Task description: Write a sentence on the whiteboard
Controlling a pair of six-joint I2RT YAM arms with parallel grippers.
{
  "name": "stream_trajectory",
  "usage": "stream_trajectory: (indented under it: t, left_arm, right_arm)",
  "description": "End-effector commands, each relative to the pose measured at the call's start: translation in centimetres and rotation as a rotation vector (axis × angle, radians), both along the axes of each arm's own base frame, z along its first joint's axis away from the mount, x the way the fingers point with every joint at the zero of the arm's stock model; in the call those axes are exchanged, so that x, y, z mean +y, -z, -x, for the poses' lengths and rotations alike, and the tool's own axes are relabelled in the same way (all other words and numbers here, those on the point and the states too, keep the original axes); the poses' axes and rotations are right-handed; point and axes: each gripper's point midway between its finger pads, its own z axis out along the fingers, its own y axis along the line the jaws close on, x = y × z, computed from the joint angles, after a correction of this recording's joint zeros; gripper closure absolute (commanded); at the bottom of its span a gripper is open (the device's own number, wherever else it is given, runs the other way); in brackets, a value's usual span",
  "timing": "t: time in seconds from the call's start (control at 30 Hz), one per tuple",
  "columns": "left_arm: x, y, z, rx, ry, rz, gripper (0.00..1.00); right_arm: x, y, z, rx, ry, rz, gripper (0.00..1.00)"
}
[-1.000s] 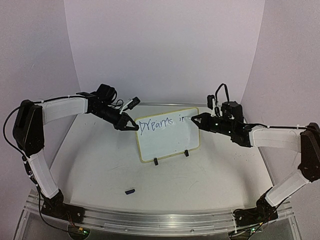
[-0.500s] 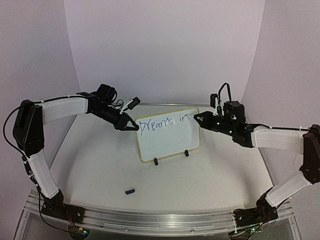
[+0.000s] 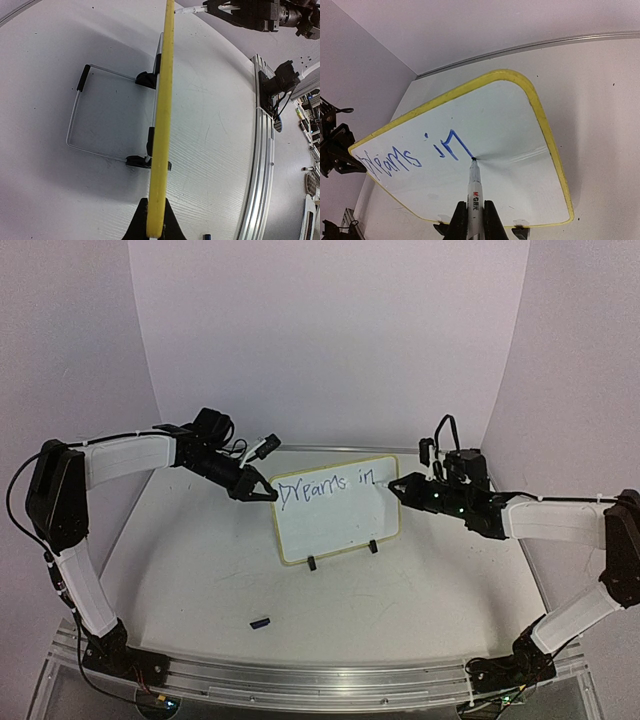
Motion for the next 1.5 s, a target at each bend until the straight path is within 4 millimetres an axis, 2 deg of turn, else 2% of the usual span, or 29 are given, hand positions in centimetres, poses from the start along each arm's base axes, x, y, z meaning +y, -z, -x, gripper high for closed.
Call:
stream_trajectory:
  t: [0.0, 0.13, 0.27, 0.53, 0.97, 1.23, 1.47]
  left_arm:
    - [-0.1, 1.5, 0.6, 0.026, 0.007, -0.063, 1.0]
    - [-0.1, 1.4, 0.6, 0.025, 0.008, -0.062, 1.0]
    - [-0.1, 1.4, 0.5, 0.024, 0.006, -0.063, 1.0]
    - [-0.1, 1.4, 0.5, 0.023, 0.006, -0.064, 1.0]
    - [-0.1, 1.5, 0.5, 0.024, 0.007, -0.064, 1.0]
    - [-0.1, 1.7, 0.5, 0.028, 0.007, -0.067, 1.0]
    - [-0.1, 1.6, 0.5, 0.025, 0.007, -0.066, 1.0]
  right_arm:
    - [-0.3, -1.7, 0.4, -0.034, -0.004, -0.02, 1.0]
    - [-0.2, -3.9, 1.0, -0.084, -0.027, -0.057, 1.0]
    - [-0.4, -4.7, 0.9, -0.103, -0.012, -0.063, 1.0]
    - [0.0, -3.9, -0.2, -0.09, -0.003, -0.043, 1.0]
    - [0.2, -3.9, -1.2, -0.104, 0.016, -0.035, 1.0]
    - [-0.7, -3.4, -1.7, -0.098, 0.072, -0.021, 1.0]
    - [-1.8, -4.1, -1.5, -0.12, 0.123, -0.019, 1.0]
